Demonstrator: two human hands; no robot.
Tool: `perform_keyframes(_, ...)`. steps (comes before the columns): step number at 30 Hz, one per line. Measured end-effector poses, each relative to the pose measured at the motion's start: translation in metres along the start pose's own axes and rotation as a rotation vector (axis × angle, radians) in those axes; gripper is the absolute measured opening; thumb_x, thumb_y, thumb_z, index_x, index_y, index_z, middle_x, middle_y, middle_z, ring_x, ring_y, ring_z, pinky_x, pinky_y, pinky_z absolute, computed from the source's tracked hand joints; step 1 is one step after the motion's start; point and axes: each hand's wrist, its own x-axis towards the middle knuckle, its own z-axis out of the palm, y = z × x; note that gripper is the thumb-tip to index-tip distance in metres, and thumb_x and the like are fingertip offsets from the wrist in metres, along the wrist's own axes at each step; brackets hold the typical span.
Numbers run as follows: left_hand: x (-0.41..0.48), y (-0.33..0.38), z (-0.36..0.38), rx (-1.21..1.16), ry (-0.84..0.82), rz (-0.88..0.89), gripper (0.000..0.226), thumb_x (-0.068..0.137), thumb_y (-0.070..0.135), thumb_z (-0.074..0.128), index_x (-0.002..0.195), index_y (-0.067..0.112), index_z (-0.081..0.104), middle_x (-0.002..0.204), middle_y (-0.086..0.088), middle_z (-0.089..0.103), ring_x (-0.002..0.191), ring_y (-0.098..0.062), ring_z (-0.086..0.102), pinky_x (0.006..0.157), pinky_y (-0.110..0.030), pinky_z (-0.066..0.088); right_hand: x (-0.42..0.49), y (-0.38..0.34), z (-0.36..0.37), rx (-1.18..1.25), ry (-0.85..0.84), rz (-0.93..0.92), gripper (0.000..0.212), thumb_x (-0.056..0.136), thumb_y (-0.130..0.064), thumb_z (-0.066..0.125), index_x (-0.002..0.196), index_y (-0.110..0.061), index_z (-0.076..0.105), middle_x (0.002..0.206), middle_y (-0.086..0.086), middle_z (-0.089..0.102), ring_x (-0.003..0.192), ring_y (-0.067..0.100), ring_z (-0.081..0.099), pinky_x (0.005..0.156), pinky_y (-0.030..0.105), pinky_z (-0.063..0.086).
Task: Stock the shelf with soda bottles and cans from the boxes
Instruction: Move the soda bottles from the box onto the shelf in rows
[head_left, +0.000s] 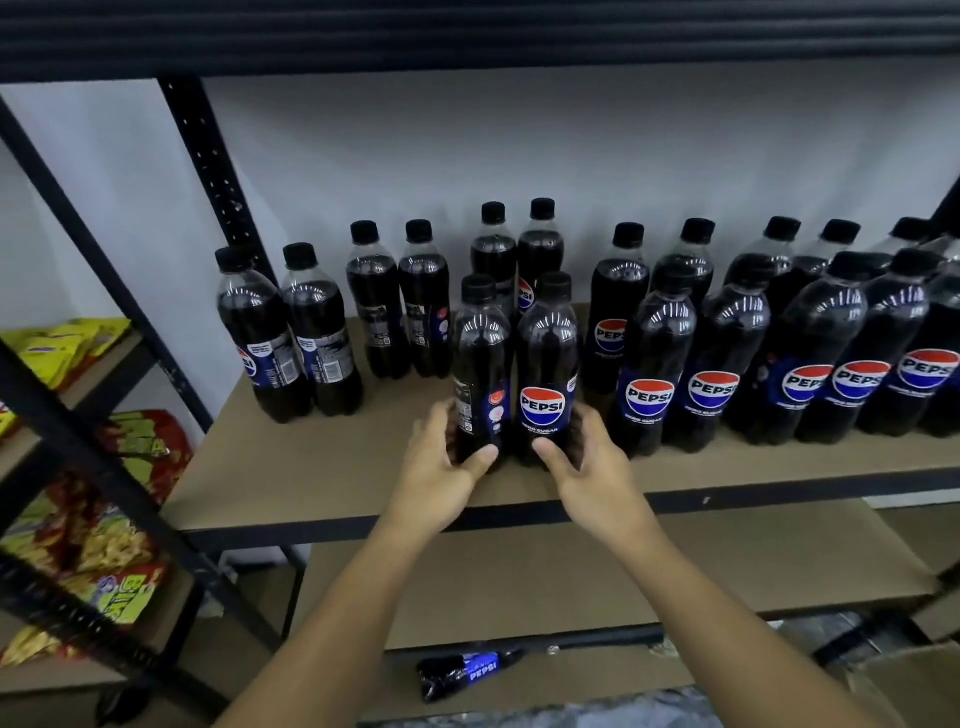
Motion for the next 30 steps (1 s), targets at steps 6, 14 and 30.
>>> perform_keyframes(6,-0.003,-0.001,-0.004,-0.049,-0.044,-0.035,0.032,0.106,0.033,0.050,0.136,0.036,0.040,0.133,0.021,0.054,0.127,0.002,0.051,0.113,-0.030,0.039,-0.004,0.000,-0.003,-0.041,-0.032,-0.026,0.064,0.099,-0.048,0.058,0.153,-0.026,0.033,0.135,-0.013,0.059,0.121,0.007,0.054,0.099,0.024,0.041)
perform_keyframes(14,-0.009,0.006,0.002,0.041,0.007,0.009,0.043,0.105,0.024,0.054,0.145,0.033,0.042,0.130,0.018,0.057,0.122,-0.002,0.052,0.103,-0.022,0.040,-0.005,0.000,-0.008,-0.060,-0.040,-0.047,0.060,0.100,-0.045,0.057,0.152,-0.027,0.032,0.141,-0.009,0.058,0.126,0.012,0.054,0.102,0.028,0.043)
perform_keyframes(30,-0.006,-0.001,0.000,0.070,-0.054,0.028,0.050,0.098,0.015,0.066,0.144,0.028,0.051,0.122,0.021,0.066,0.109,0.011,0.060,0.093,-0.007,0.046,-0.002,0.004,-0.018,-0.053,-0.043,-0.027,0.050,0.102,-0.034,0.059,0.148,-0.024,0.043,0.122,-0.005,0.067,0.113,0.013,0.061,0.092,0.020,0.043)
